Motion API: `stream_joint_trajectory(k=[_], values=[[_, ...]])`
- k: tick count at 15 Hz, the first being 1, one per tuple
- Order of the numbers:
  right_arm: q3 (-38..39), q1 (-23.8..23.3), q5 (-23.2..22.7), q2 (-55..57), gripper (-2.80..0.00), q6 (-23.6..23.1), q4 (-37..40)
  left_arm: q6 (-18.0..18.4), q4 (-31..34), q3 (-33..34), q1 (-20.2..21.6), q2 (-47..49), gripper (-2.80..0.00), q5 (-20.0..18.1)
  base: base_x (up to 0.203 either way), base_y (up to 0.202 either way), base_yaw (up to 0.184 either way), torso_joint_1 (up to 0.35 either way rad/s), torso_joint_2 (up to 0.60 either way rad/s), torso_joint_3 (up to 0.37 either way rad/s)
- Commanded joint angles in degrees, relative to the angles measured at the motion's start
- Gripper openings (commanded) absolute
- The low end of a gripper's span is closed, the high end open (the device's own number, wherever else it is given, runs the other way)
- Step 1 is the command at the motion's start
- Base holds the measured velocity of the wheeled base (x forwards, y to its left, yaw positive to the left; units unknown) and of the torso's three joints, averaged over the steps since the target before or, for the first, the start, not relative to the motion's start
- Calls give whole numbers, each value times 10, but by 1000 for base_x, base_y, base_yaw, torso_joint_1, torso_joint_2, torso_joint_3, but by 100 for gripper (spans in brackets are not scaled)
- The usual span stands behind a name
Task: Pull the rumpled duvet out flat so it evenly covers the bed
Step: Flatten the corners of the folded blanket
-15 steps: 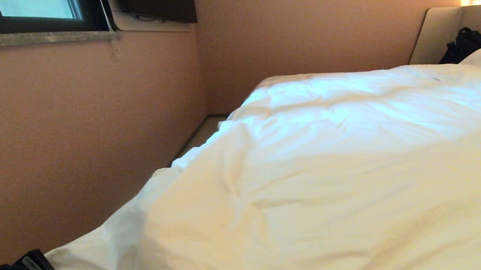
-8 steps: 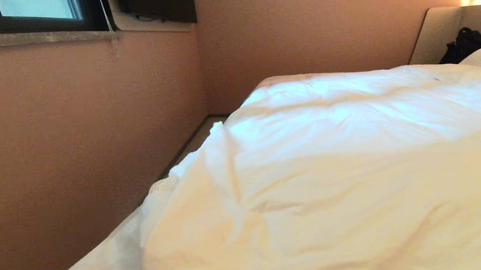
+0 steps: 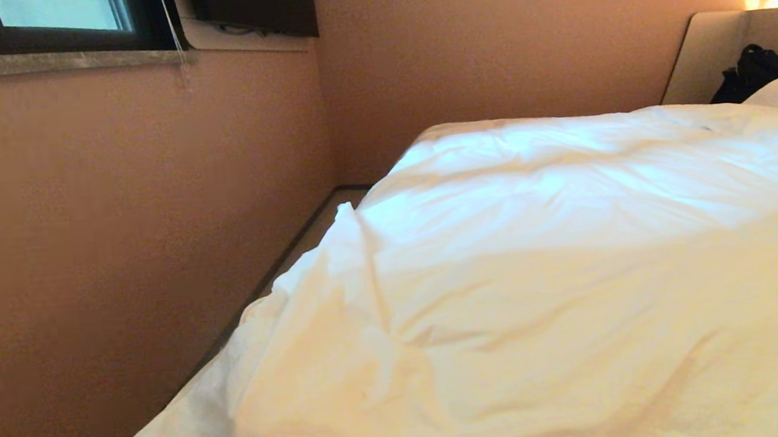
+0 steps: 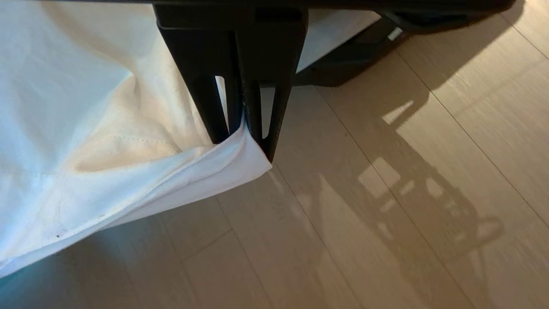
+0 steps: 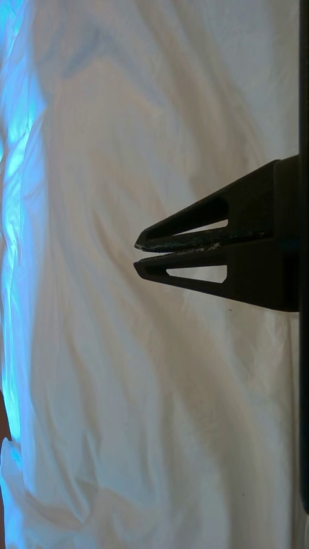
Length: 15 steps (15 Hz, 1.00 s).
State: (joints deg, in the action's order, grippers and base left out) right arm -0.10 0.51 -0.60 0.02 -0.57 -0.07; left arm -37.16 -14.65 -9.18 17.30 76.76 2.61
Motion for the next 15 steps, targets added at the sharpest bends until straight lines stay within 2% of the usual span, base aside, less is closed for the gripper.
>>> stream_joint_trajectory(k=[1,8,11,15], values=[[0,0,0,0,-280,0,0,-9,0,9,0,4,-280,-1,0,0,0,0,0,0],[0,0,0,0,-280,0,0,-11,0,45,0,-26,-280,-8,0,0,0,0,0,0],[0,0,0,0,-280,0,0,-12,0,49,2,-1,-280,-37,0,0,0,0,0,0],[0,0,0,0,-280,0,0,-13,0,47,23,23,-280,-55,0,0,0,0,0,0]])
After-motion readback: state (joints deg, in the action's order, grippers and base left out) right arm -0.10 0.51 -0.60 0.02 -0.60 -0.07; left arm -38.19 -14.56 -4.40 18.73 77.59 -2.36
